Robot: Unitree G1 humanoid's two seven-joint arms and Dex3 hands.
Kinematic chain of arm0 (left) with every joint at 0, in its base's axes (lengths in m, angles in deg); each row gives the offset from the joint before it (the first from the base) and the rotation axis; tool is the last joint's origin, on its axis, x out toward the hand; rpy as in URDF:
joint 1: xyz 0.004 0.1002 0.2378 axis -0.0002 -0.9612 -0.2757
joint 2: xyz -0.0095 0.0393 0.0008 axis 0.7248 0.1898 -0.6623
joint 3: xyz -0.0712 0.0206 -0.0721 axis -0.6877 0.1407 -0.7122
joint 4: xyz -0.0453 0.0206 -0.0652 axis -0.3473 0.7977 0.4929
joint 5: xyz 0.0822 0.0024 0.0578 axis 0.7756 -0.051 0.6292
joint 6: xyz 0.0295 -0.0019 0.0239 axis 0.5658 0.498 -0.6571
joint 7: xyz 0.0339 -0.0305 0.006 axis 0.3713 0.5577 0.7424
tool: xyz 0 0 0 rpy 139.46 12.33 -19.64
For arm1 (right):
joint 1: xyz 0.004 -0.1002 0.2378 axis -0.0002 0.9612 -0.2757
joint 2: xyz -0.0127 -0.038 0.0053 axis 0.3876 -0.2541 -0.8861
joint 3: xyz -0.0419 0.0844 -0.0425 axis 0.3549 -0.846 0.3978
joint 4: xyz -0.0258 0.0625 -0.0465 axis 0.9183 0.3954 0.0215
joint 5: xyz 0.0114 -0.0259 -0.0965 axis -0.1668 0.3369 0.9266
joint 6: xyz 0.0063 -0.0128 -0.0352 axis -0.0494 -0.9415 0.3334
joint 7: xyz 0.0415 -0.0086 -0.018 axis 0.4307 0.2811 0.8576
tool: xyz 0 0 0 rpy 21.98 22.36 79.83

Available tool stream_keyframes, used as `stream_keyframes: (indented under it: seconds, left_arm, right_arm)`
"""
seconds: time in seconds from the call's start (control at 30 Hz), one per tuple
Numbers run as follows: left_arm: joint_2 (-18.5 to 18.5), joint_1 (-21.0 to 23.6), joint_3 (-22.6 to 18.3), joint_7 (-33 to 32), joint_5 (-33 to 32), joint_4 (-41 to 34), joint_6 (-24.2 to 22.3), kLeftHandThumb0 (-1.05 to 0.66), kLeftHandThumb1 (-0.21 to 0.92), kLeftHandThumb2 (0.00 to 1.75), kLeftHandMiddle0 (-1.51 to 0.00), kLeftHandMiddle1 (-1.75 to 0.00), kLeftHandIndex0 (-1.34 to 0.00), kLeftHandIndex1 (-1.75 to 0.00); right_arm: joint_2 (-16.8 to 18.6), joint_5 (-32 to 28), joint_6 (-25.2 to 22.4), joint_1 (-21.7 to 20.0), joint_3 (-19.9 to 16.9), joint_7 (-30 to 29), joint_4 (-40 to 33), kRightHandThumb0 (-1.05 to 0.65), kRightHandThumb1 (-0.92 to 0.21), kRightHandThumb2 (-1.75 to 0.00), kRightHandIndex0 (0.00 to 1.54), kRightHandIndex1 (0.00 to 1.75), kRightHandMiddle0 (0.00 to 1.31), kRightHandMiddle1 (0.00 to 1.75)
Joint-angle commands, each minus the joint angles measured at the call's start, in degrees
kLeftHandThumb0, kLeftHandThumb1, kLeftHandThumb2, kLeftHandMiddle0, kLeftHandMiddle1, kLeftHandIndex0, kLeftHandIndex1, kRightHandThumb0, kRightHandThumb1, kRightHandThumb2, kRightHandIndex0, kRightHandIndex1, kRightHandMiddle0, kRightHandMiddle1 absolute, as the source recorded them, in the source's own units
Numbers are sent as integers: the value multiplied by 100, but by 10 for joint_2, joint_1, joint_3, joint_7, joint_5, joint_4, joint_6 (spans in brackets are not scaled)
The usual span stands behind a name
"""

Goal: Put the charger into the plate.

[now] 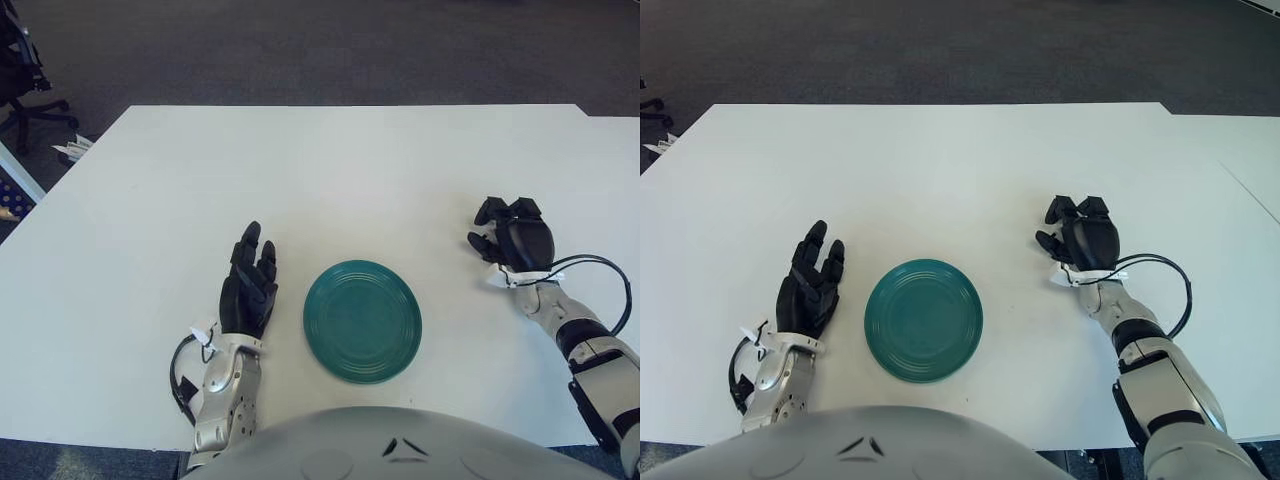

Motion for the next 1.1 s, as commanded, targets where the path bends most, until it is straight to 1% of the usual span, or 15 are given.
stream_keyframes:
  seconds: [0.0, 0.07, 0.3, 0.43, 0.57, 0.7, 0.83, 0.93, 1.07]
  left_arm:
    - [-7, 10, -9, 3, 1, 16, 1, -105, 92, 110, -15, -2, -4, -53]
    - [-7, 12, -11, 3, 0, 19, 1, -105, 92, 110, -17, -2, -4, -54]
    - [0, 23, -20, 19, 2, 34, 17, -105, 92, 109, -18, -1, -2, -55]
    - [2, 31, -26, 27, -1, 43, 21, -105, 92, 108, -18, -1, 0, -52]
    - [2, 40, -32, 36, 0, 57, 31, -105, 92, 107, -16, 0, 0, -47]
    - [0, 46, -37, 43, 0, 69, 40, -105, 92, 106, -16, 0, 0, -46]
    - [-3, 57, -41, 44, 1, 84, 47, -105, 92, 107, -17, -1, -1, -47]
    - [-3, 61, -40, 49, 6, 92, 59, -105, 92, 107, -17, -1, -1, -47]
    - [-3, 66, -39, 54, 8, 100, 65, -105, 92, 105, -15, 0, 0, -48]
  right_arm:
    - [38, 3, -10, 42, 18, -3, 38, -44, -45, -114, 106, 175, 51, 175]
    - [39, 4, -11, 39, 19, -4, 42, -44, -45, -115, 106, 175, 51, 175]
    - [45, 22, -19, 20, 43, -24, 79, -44, -43, -116, 110, 175, 52, 175]
    - [47, 25, -19, 14, 55, -37, 87, -45, -42, -118, 110, 175, 53, 175]
    - [49, 22, -19, 7, 61, -36, 93, -45, -40, -121, 107, 175, 55, 175]
    - [50, 21, -17, 4, 64, -37, 96, -45, -39, -122, 106, 175, 55, 175]
    - [45, 24, -11, 0, 68, -43, 84, -46, -39, -122, 105, 175, 56, 175]
    - [35, 28, -7, -16, 74, -39, 81, -45, -39, -122, 106, 175, 55, 175]
    - [22, 29, 0, -23, 77, -37, 70, -45, -40, -121, 107, 175, 55, 175]
